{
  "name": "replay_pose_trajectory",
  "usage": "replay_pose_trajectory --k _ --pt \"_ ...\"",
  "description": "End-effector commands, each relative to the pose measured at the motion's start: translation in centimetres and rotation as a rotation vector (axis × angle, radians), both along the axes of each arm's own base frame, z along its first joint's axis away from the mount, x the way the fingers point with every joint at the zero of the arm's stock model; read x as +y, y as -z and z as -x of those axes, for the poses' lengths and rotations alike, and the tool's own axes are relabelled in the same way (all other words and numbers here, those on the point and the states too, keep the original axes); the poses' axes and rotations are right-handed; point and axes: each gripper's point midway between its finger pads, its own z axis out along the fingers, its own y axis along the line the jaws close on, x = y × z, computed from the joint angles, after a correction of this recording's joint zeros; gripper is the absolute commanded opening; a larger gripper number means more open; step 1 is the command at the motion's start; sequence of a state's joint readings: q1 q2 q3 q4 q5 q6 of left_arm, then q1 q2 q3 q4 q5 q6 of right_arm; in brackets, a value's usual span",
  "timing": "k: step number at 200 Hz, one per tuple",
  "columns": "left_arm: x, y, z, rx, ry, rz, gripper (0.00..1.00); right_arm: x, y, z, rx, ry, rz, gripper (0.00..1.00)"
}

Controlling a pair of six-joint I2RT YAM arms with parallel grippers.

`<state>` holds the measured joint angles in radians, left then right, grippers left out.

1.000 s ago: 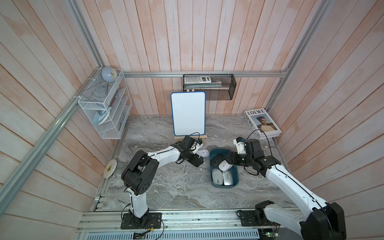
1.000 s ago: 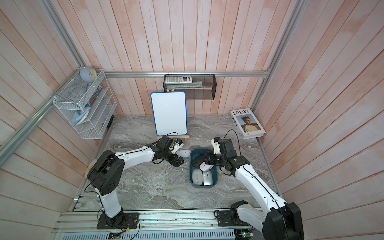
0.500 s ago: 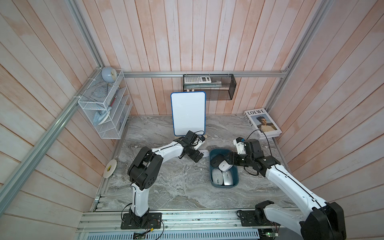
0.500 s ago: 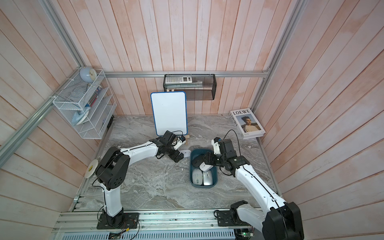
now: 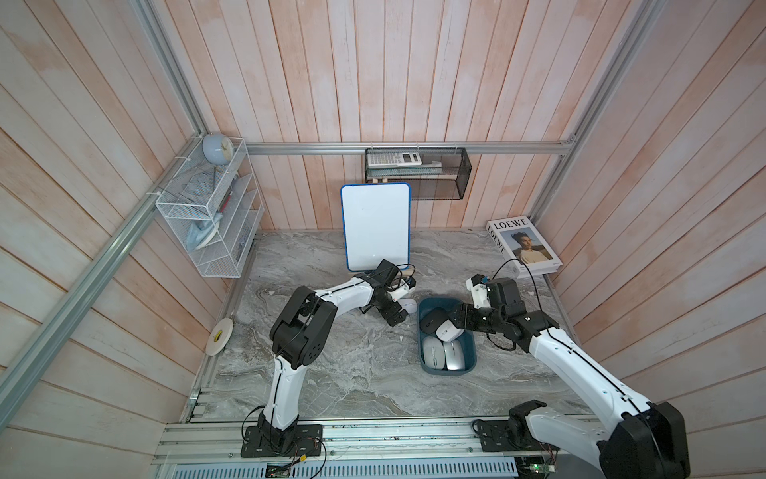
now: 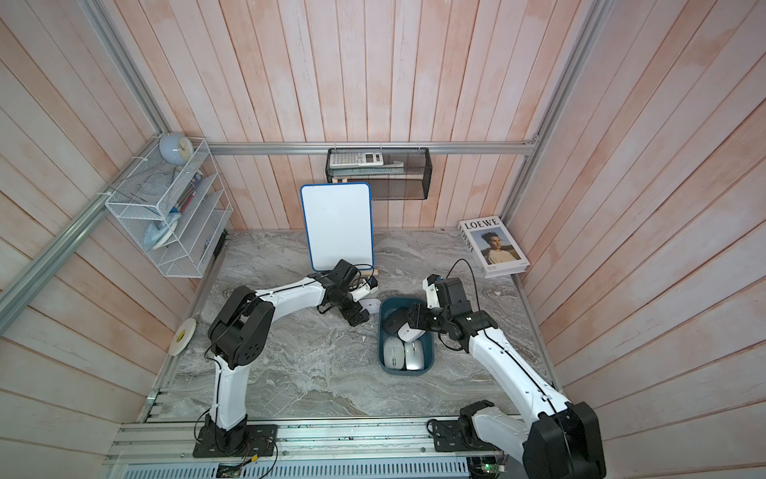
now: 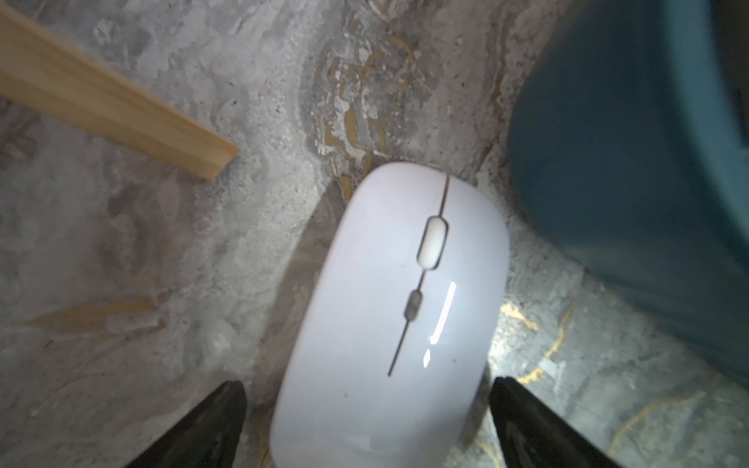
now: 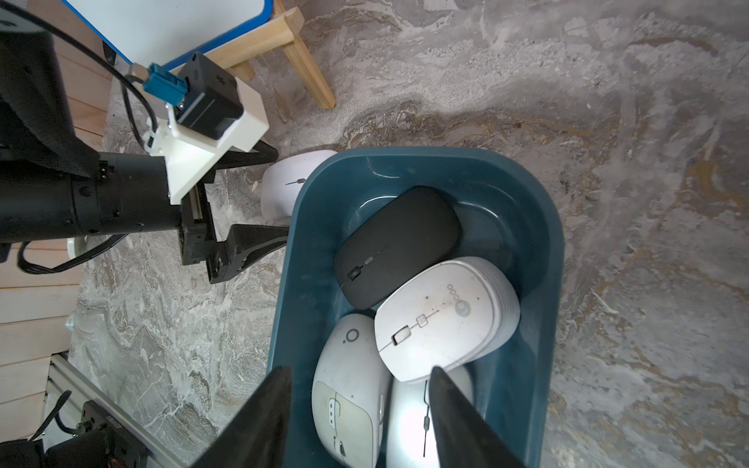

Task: Put the mouse in the storage box
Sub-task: Pick up the mouse from the center of the board.

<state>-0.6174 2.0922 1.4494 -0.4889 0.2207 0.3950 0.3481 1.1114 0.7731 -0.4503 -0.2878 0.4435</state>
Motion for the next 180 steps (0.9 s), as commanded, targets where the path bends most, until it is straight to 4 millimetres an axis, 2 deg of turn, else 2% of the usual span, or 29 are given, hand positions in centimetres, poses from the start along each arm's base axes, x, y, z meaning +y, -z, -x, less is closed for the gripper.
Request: replay_pose_trajectory --k 1,22,70,124,159,180 --pt "-0.4 0.9 0.8 0.048 0.028 0.006 1.0 -0.3 0.5 0.1 0.02 0.007 0.022 0.58" --pt "-0.6 1.2 1.4 0.067 0.031 0.011 0.99 -0.3 0.4 0.1 0.017 0.007 0.023 0.58" --pt "-0.3 2.0 2.0 0.071 0.008 -0.018 0.77 -0.4 0.7 0.1 0.023 0.008 0.025 0.58" --pt "-0.1 1.4 2.6 0.04 -0.032 -0.012 0.66 -0.4 0.9 0.2 0.024 0.009 0.025 0.58" --pt "0.1 1.5 3.1 0.044 -0.072 -0.017 0.51 -0.3 1.0 0.1 0.026 0.009 0.023 0.58" --pt "0.2 1.8 3.4 0.045 -0.092 -0.022 0.47 -0.3 1.1 0.1 0.027 0.009 0.022 0.58"
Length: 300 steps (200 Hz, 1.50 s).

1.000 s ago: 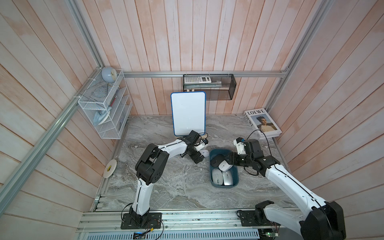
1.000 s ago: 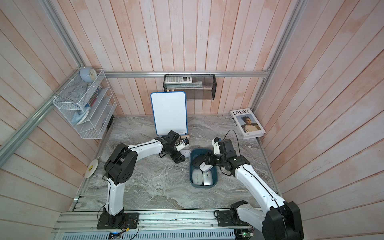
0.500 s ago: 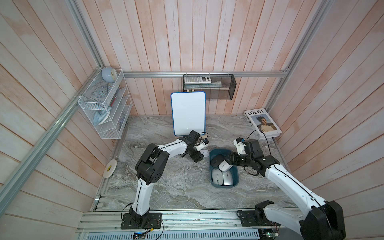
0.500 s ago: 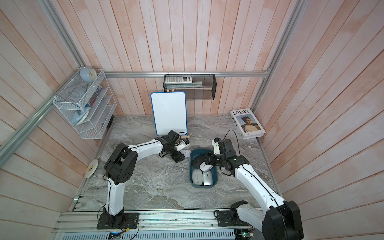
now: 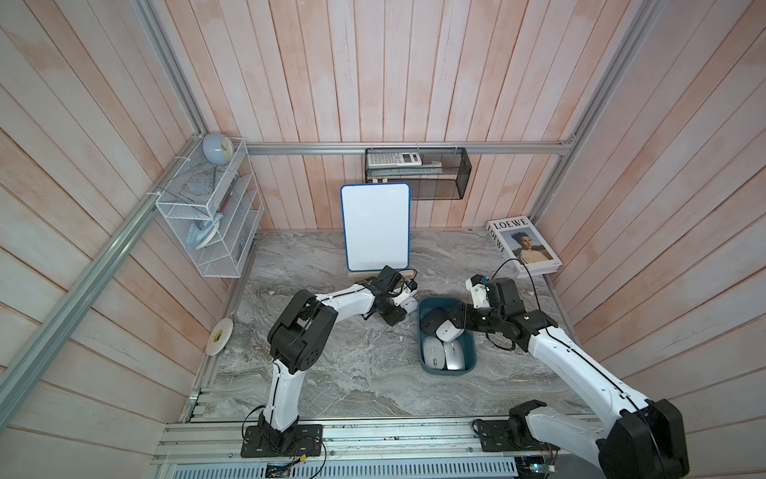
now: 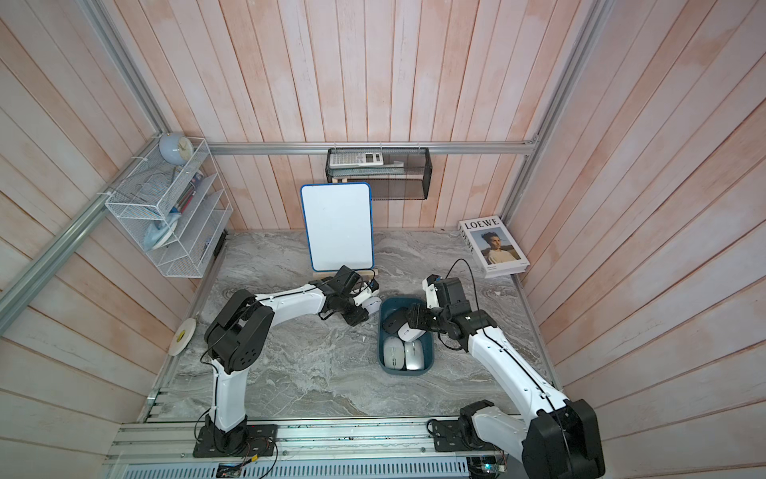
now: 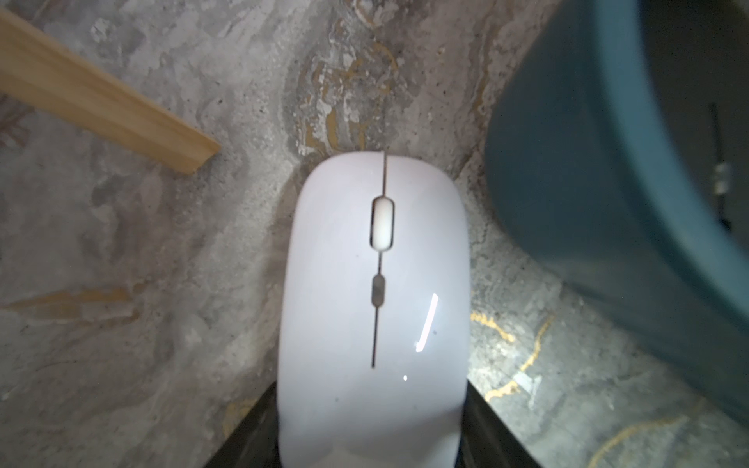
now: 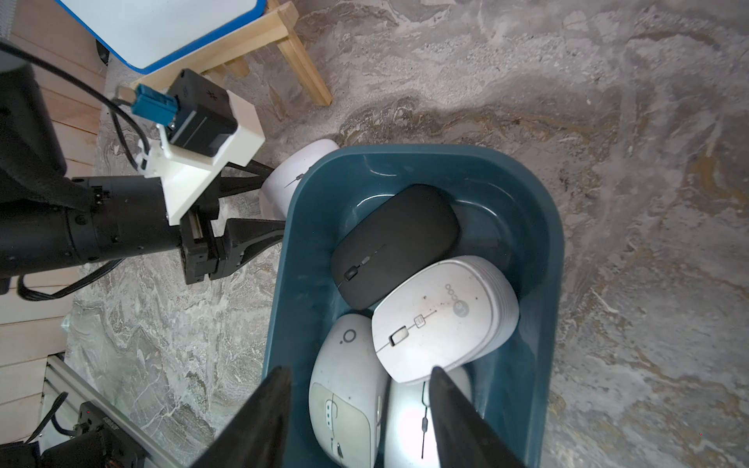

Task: Put the mouse in the storage box
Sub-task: Pick up the mouse from the center of the board.

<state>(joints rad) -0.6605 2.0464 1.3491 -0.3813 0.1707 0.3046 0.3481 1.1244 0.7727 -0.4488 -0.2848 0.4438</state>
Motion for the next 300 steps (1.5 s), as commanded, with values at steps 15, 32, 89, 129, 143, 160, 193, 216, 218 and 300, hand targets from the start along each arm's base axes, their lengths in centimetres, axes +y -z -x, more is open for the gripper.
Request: replay_pose_trajectory --k 15,32,89,129,143,160,193,216,218,300 --pt "1.1 1.5 2.1 0.072 -0.063 -0.035 0.45 -0.3 0.8 0.1 0.019 0.009 0.017 0.58" --pt "1.3 0.8 1.7 0.051 -0.105 -0.026 0.45 -0.3 0.9 0.3 0.021 0.007 0.018 0.58" --pt "2.3 -3.4 2.5 -0.017 -0.217 0.099 0.41 -0.2 0.6 0.2 0.029 0.01 0.006 0.58" --pt "3.4 -6.4 5.0 -0.054 -0.272 0.223 0.41 0.2 0.2 0.4 0.048 0.023 -0.033 0.58" --pt "4.0 -7.2 6.0 -0.065 -0.276 0.241 0.41 0.8 -0.6 0.5 0.05 0.016 -0.077 0.58" --pt "4.4 -8.8 7.2 -0.073 -0.278 0.283 0.41 1.7 -1.8 0.6 0.047 0.016 -0.155 0.58" --pt "4.0 -13.6 9.8 -0.095 -0.246 0.448 0.41 5.0 -5.1 0.7 0.041 -0.026 -0.356 0.64" --pt "4.5 -15.9 11.1 -0.12 -0.226 0.53 0.42 8.1 -7.4 1.4 0.022 -0.098 -0.422 0.66" --pt "4.5 -16.1 11.2 -0.122 -0.223 0.535 0.42 8.3 -7.5 1.5 0.024 -0.102 -0.425 0.66" --pt "5.3 -17.4 12.9 -0.109 -0.234 0.597 0.42 15.4 -10.7 2.3 0.049 -0.23 -0.565 0.63"
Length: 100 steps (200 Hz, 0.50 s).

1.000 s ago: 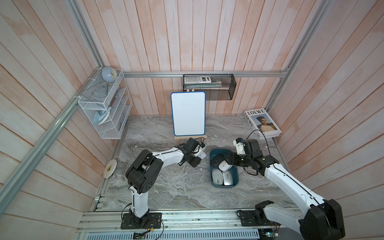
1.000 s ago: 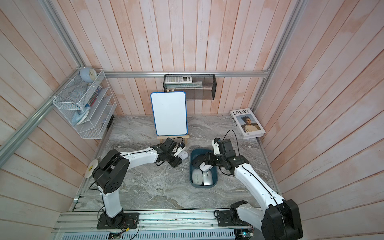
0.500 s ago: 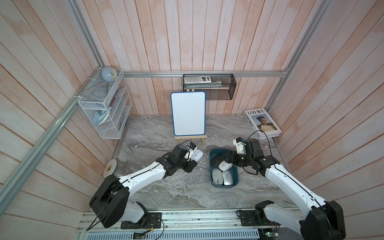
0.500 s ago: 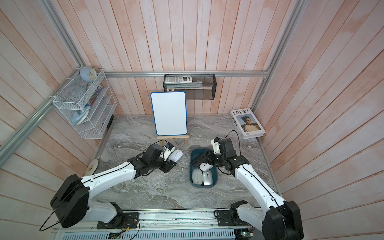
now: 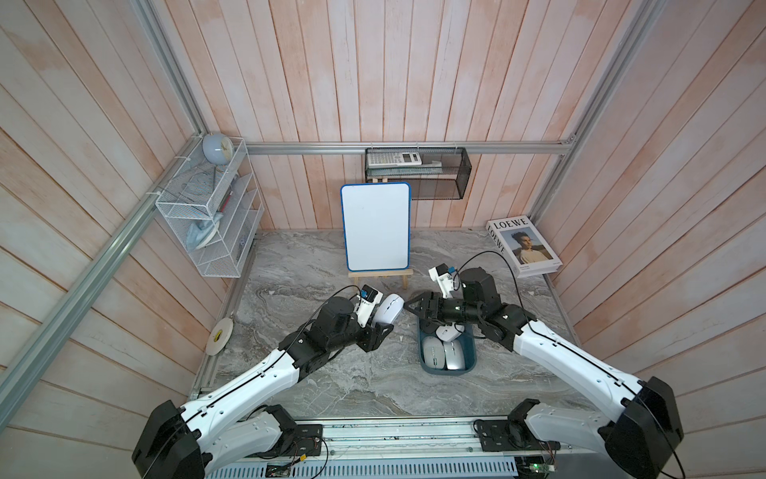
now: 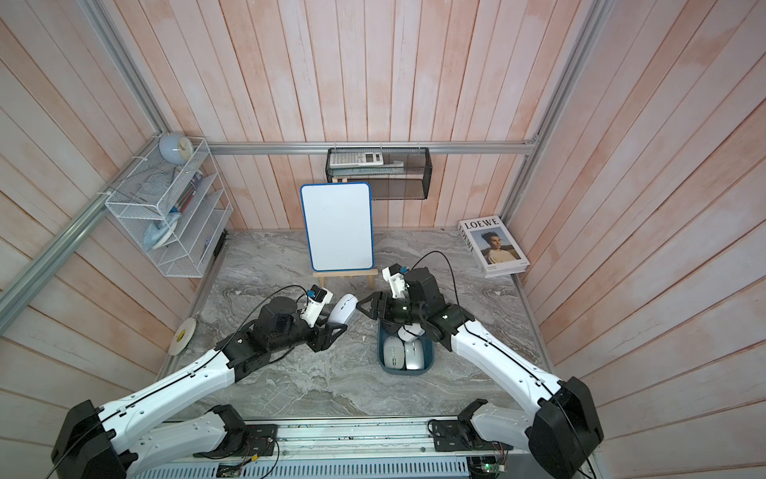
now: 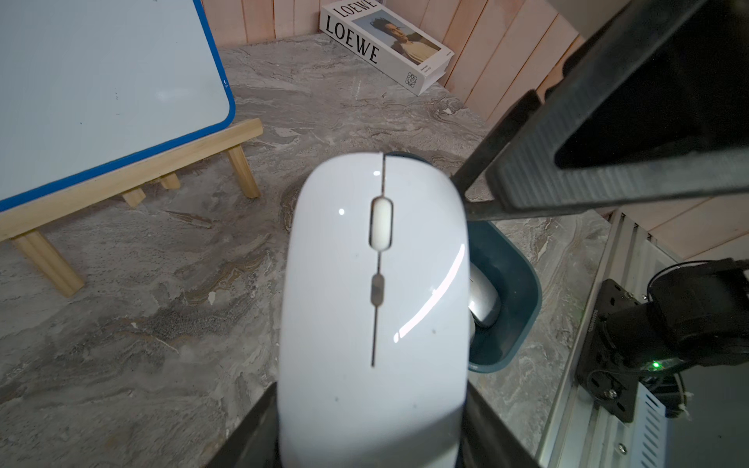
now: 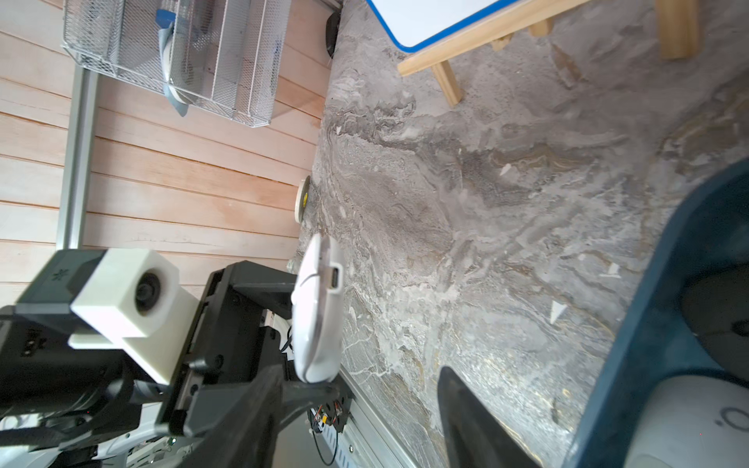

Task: Put the mouse in the storage box
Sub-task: Pick up the mouse from the center of the board.

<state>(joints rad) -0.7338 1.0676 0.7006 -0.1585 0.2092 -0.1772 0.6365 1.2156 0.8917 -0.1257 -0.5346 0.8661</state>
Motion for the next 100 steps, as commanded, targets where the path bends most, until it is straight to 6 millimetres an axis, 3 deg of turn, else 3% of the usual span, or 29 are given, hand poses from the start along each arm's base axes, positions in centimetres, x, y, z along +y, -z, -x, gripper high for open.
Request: replay_pose_trajectory --k 1,100 --pt "-0.3 -0.5 0.4 -0.001 0.013 0.032 0.42 1.4 -1.8 -0.5 -0.002 -0.005 -0.08 0.63" --pt "-0.7 0.1 0.3 0.012 0.02 0.029 0.42 4.7 -0.4 0.1 0.078 -0.068 -0.103 0.35"
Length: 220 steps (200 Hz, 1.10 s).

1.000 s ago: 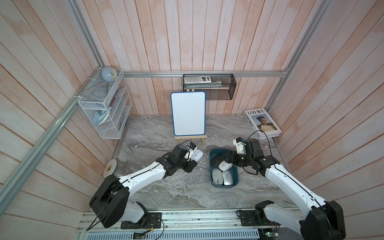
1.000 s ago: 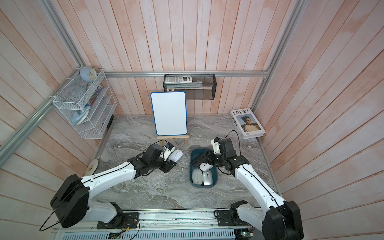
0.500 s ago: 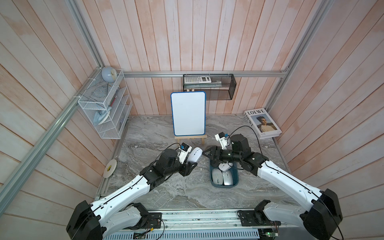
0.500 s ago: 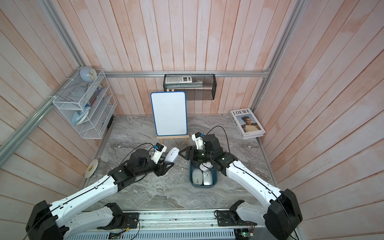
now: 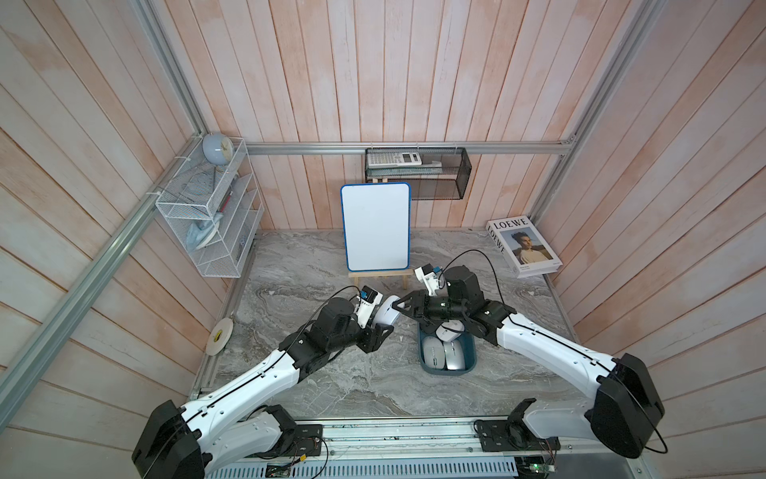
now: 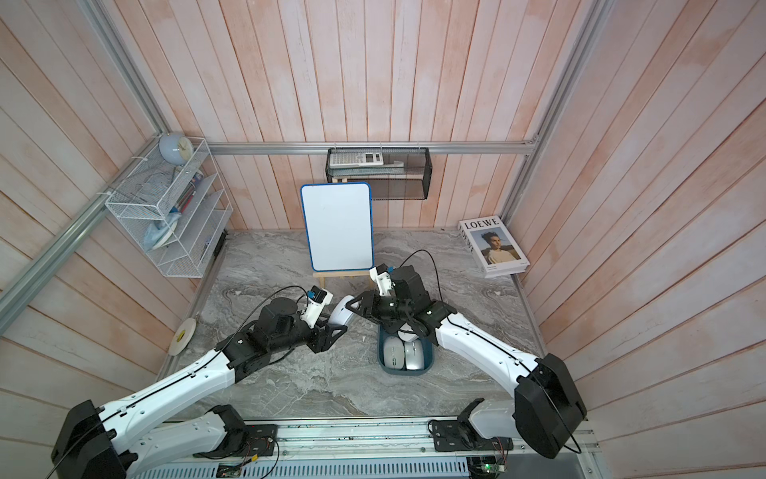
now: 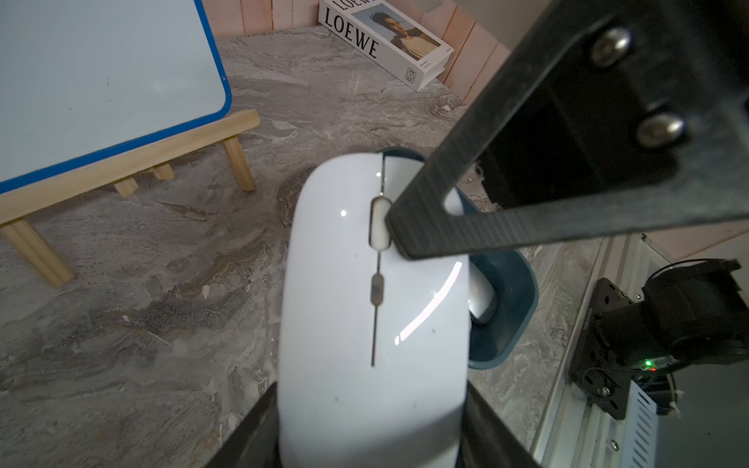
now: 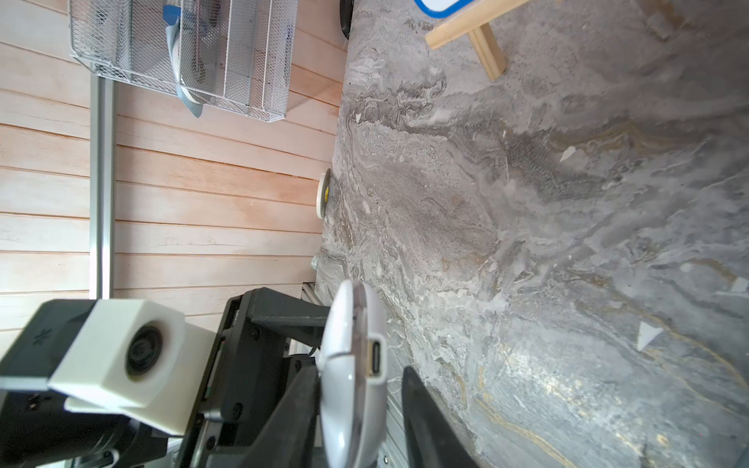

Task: Put the mouse in the storage box
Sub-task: Pick up the mouse from the center of the board.

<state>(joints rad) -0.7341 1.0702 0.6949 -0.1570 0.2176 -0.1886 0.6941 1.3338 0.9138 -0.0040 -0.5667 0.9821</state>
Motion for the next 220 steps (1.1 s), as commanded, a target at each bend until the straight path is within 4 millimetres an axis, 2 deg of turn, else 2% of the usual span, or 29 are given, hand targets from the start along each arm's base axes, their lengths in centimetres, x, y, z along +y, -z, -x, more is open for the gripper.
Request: replay_pose_trajectory --k 1,55,80,102,113,128,136,145,163,177,202,220 --pt "-0.6 -0.3 0.1 -0.005 0.018 0.025 0.42 1.3 -1.2 0.2 -0.012 -0.028 -0.045 0.35" --pt "-0.6 0.0 -0.1 -0.002 0.011 0.018 0.42 1.9 -0.6 1.0 0.011 -0.049 -0.037 0.3" --pt "-0.6 0.3 -0.1 0.009 0.007 0.012 0.46 1.7 -0.5 0.9 0.006 -0.038 -0.032 0.17" --pt "-0.6 0.2 -0.1 0.012 0.004 0.017 0.58 1.6 -0.8 0.7 -0.01 -0.024 -0.032 0.1" --pt "-0.5 0.1 -0.2 0.012 -0.003 0.018 0.71 1.5 -1.0 0.6 -0.022 -0.02 -0.032 0.1" --pt "-0.4 -0.2 -0.2 0.006 -0.009 0.028 0.84 1.4 -1.1 0.3 -0.034 -0.016 -0.028 0.1" --pt "-0.3 -0.3 -0.1 0.005 -0.012 0.031 0.99 1.0 -1.1 -0.1 -0.034 -0.006 -0.024 0.1" --pt "-0.1 -0.6 -0.1 0.001 -0.019 0.036 1.0 0.6 -1.1 -0.5 -0.037 0.005 -0.022 0.1" --pt "0.3 -1.2 0.0 -0.013 -0.038 0.05 1.0 -1.3 -0.6 -1.8 -0.044 0.049 -0.001 0.1" --pt "0.8 -1.5 0.0 -0.022 -0.061 0.056 1.0 -3.5 -0.2 -2.9 -0.043 0.099 0.017 0.1" --pt "1.6 -1.7 0.0 -0.032 -0.101 0.064 1.0 -8.7 0.9 -4.6 -0.012 0.221 0.021 0.1" --pt "2.1 -1.5 0.0 -0.033 -0.126 0.058 1.0 -12.5 2.1 -5.0 0.004 0.298 0.045 0.1"
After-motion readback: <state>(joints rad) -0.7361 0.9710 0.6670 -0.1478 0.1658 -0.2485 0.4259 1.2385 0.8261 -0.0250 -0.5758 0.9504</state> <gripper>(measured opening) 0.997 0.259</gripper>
